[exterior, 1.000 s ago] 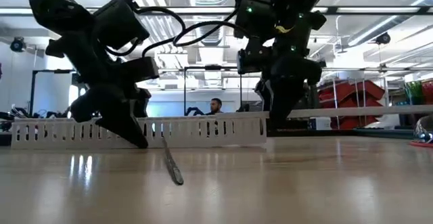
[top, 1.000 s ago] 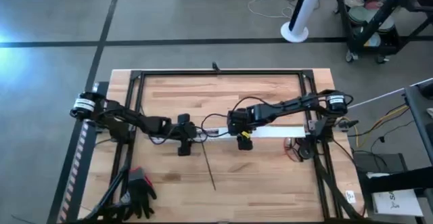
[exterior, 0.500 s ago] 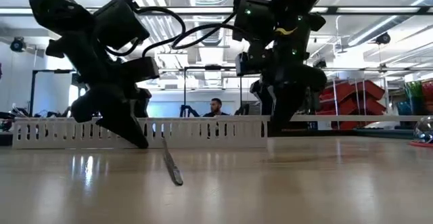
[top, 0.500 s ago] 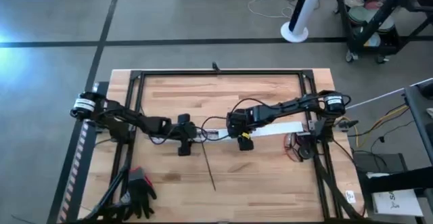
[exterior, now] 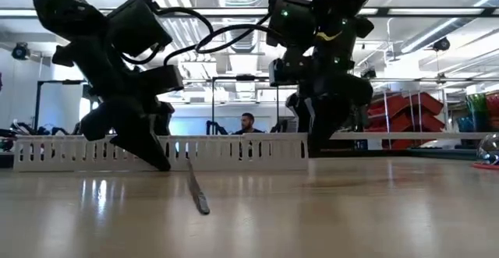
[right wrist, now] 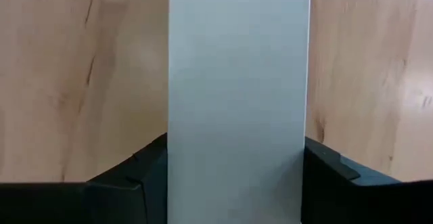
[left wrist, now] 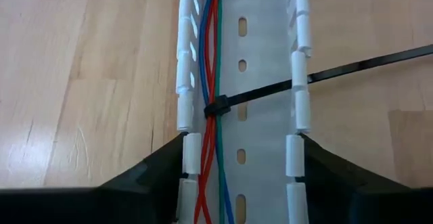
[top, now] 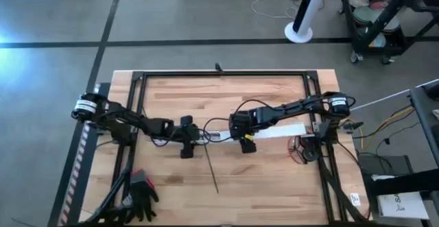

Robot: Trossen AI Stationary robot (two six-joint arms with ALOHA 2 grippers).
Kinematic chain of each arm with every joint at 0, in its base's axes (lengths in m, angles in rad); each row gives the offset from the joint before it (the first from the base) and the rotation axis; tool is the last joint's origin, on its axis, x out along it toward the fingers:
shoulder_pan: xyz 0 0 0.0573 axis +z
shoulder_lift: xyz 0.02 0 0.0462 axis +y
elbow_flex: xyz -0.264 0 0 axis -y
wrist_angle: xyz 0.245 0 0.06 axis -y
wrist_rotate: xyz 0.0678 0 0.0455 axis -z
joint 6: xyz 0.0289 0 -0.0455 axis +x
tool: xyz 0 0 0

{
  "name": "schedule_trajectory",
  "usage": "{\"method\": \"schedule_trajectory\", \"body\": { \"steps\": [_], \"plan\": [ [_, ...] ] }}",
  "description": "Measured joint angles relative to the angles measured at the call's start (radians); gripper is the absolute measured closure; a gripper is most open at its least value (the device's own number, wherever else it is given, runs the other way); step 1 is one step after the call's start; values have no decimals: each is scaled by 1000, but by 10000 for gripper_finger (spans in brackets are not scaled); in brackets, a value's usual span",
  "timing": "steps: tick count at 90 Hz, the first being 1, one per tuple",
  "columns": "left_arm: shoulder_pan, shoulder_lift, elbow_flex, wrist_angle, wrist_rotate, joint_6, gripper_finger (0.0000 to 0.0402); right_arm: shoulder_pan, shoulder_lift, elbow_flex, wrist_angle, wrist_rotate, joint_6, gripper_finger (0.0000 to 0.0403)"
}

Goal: Ziptie cables
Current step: Close the white cable duct

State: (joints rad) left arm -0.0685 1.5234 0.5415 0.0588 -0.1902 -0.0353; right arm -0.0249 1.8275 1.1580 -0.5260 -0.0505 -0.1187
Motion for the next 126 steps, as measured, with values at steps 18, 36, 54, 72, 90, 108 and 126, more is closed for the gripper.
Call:
{"method": "schedule_trajectory", "body": {
  "steps": [18,36,54,72,90,108,126],
  "plan": [
    [0,0,0,6,-1,3,196,0,0,8,-5,-36,-22,191],
    [0,0,0,8,0,11,196,10,2,10,-3,-17,-49,184],
    [1,-3,0,8,-6,18,175,8,-1,12,-16,42,42,168],
    [2,-17,3,-15,-10,9,143,8,-6,19,7,33,111,124],
    [2,-19,4,-23,-13,-13,129,8,-6,54,-43,-35,122,78],
    [2,-30,1,12,-15,-51,127,9,-6,97,-167,-39,119,57],
    [-13,-36,2,98,-19,-61,127,34,-7,95,-118,23,126,56]
  ]
}}
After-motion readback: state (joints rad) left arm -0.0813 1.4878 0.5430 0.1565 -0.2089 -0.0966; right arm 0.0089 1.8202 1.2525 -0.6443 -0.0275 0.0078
